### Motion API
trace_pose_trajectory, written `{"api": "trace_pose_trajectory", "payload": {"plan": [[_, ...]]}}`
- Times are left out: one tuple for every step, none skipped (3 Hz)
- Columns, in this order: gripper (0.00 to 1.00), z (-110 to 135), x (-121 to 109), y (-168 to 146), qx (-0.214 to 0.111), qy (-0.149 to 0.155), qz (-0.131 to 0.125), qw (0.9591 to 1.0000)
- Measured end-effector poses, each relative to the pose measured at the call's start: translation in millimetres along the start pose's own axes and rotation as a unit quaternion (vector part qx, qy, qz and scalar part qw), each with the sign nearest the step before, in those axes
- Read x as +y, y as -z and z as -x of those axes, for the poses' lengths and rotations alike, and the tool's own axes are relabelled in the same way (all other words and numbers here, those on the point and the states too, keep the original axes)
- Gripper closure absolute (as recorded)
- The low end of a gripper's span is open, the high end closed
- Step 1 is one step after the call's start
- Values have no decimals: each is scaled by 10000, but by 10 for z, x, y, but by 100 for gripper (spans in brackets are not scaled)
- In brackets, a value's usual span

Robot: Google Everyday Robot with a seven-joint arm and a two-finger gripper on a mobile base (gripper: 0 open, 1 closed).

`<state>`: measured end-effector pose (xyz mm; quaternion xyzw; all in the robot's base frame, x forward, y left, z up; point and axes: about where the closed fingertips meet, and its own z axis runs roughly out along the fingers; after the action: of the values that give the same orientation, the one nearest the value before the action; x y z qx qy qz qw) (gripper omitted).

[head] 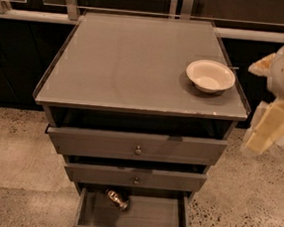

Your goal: Pick orange can from bottom drawer and place on counter

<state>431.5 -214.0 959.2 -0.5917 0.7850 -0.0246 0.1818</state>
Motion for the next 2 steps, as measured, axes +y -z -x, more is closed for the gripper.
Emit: {"api": "trace_pose_trajectory", "payload": {"plan": [[0,132,478,-310,-663,-400,83,9970],[0,357,968,-878,-1397,-798,443,9860]]}}
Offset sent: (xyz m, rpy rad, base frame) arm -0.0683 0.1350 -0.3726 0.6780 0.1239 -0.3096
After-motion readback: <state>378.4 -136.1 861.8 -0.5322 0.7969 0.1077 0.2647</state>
